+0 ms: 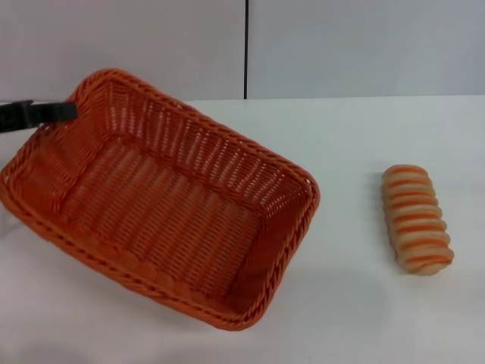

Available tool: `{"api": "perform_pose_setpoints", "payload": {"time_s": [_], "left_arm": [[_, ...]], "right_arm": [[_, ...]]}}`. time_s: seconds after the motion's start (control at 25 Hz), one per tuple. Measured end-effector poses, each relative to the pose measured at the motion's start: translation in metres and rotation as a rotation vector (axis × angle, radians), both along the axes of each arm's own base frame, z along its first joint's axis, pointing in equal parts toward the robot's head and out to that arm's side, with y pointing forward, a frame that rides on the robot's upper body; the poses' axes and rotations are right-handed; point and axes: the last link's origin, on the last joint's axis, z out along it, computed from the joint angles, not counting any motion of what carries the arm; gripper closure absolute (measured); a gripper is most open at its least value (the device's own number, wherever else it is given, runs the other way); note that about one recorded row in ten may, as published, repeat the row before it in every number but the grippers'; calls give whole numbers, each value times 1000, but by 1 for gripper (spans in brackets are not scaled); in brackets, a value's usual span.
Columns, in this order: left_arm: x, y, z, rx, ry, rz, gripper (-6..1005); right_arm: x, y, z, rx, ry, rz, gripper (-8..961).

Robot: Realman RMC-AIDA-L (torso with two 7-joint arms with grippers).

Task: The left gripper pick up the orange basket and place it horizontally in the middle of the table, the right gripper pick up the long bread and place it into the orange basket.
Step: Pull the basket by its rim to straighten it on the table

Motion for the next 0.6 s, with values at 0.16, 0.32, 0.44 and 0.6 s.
{"api": "perform_pose_setpoints", "payload": {"time_s": [0.16,0.32,0.44,0.6], "left_arm": [[-10,-13,2,0,-13,35,826],[-23,-27,4,9,-31,85,826],[-31,-35,5,33,-75,121,826],[-43,-45,0,60,-136,169,826]], "right_arm": [[0,0,0,-1,-2,-3,406],[0,4,0,-12,-8,-1,406],[-1,6,0,-18,-6,2,406],[-1,7,-1,-21,-4,1,406]]}}
